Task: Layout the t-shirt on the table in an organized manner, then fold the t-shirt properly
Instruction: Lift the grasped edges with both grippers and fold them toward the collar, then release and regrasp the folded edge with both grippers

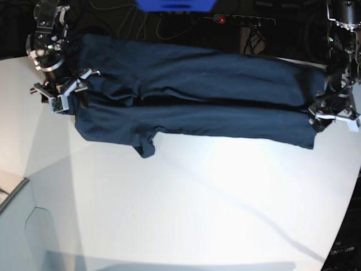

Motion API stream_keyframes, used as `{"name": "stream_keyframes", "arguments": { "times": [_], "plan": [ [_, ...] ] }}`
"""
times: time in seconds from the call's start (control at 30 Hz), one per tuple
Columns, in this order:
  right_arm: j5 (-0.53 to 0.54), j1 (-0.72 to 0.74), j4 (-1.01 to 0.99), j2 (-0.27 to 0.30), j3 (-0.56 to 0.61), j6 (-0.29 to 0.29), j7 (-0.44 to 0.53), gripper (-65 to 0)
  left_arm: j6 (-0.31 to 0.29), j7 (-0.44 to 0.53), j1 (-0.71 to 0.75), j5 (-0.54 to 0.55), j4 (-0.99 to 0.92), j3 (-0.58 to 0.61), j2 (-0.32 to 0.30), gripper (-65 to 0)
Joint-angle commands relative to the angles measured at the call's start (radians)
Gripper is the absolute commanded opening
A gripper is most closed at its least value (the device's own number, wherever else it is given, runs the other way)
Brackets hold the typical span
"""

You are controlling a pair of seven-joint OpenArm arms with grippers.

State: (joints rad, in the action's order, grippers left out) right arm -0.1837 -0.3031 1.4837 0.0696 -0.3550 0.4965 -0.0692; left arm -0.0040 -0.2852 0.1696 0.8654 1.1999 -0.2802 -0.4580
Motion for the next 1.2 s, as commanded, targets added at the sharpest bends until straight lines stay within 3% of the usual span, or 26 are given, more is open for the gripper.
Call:
{"name": "stream_keyframes", "arguments": {
  "times": [0.0, 0.27, 0.53, 0.77, 1.17],
  "plan": [
    [0.011, 0.0, 0.027, 0.0, -0.003, 0.0, 0.022, -29.7, -0.001, 0.025, -0.005, 0.001, 0.018, -0.034, -0.023, -28.6],
    [0.01, 0.014, 0.065, -0.046, -0.042, 0.0, 0.019, -29.3, -0.001, 0.025, -0.103, -0.042, 0.001, -0.049, -0.017, -28.6],
    [0.01, 0.037, 0.059, -0.047, -0.04, -0.002, 0.018, -29.3, -0.001, 0.025, -0.298, -0.196, -0.176, 0.117, -0.015, -28.5],
    [0.008, 0.06, 0.062, -0.047, -0.042, -0.002, -0.028, -29.3, -0.001, 0.033, -0.407, -0.194, -0.391, 0.217, -0.014, -28.4],
    [0.01, 0.094, 0.065, -0.047, -0.04, -0.002, -0.033, -29.4, -0.001, 0.033, -0.443, -0.196, -0.415, 0.255, 0.02, -29.3]
  ]
}}
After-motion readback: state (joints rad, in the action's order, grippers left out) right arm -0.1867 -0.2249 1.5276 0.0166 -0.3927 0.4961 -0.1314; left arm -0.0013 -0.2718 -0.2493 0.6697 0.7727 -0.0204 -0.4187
